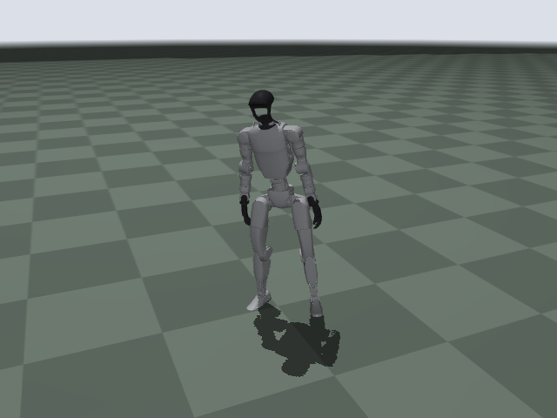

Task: Upper body actions

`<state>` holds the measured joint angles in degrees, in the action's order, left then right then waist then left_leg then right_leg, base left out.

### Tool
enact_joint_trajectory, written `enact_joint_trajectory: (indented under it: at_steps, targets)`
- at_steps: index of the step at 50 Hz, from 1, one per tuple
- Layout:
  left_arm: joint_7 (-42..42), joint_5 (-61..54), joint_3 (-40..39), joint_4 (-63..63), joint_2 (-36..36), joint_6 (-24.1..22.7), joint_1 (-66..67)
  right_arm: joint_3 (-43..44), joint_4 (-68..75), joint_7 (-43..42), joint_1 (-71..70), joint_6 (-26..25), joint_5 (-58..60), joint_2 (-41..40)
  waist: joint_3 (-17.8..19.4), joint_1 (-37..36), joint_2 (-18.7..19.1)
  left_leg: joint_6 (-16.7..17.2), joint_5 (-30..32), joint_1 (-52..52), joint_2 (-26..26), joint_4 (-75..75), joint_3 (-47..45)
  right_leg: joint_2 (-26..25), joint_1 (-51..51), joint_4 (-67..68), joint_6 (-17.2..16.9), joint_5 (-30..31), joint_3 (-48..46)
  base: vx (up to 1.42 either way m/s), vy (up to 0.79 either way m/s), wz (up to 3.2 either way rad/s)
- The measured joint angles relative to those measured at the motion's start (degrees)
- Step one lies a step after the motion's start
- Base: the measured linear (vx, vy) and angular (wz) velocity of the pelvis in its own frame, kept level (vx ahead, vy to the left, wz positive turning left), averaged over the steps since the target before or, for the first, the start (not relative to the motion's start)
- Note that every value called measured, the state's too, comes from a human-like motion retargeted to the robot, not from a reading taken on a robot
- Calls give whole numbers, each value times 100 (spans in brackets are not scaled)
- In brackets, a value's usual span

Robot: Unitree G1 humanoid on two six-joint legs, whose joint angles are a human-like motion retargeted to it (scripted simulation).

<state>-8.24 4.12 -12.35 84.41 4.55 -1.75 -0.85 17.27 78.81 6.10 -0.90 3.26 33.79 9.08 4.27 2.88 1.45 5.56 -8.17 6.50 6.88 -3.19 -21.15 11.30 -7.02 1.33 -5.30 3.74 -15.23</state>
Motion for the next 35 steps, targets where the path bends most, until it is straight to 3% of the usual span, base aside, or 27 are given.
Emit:
enact_joint_trajectory:
  at_steps: [2, 5, 10, 19, 22, 28, 35]
  targets:
    - [-252, 86, -185, 610, -41, 292, -128, 324, 384, 159, -21, -382, -555, -1, 246, -146, 66, -39, 25, -244, 98, 21, -380, -99, 182, 13, 17, 23, 66, -11, -10, -23]
    - [-196, -350, -372, 919, 6, 308, -43, 511, 770, -199, 85, -18, -1245, 127, 510, -114, 9, 22, -43, -611, 104, 37, -345, -52, 509, 59, -16, -59, 18, -9, -14, 4]
    - [183, -614, -690, 909, -8, 571, 144, 482, 852, -732, 413, -93, -677, 135, -30, 40, 70, -70, -65, -514, -12, 134, -270, -109, 504, -53, 9, -82, -102, 21, 2, 14]
    - [-27, -1214, -296, 795, -2, 487, -691, -117, 597, -470, -120, -35, -674, -135, 202, -46, -54, -75, -300, -391, 49, -354, -171, -15, 443, 356, 77, -275, -146, -4, -1, 3]
    - [-199, -1276, -178, 710, -51, 413, -1275, -411, 329, -220, -641, -57, -598, -246, 403, -154, -23, -1, -570, 52, 326, -1015, -149, 17, -78, 1090, 128, -589, -32, -27, 3, -14]
    - [-479, -1289, 520, 194, 122, 264, -2411, -904, -182, 307, -1870, 108, -414, -243, 635, -377, 138, 243, -1776, 1898, 1350, -3786, 361, -35, -1586, 3228, 265, -1604, 88, -29, -4, -8]
    - [-335, -943, 774, 78, 358, 552, -3453, -969, -89, 707, -3012, 41, 30, 80, 927, -810, 251, 333, -2773, 3160, 1743, -5954, 1067, -215, -2595, 5141, 613, -2635, 274, -13, -1, -34]
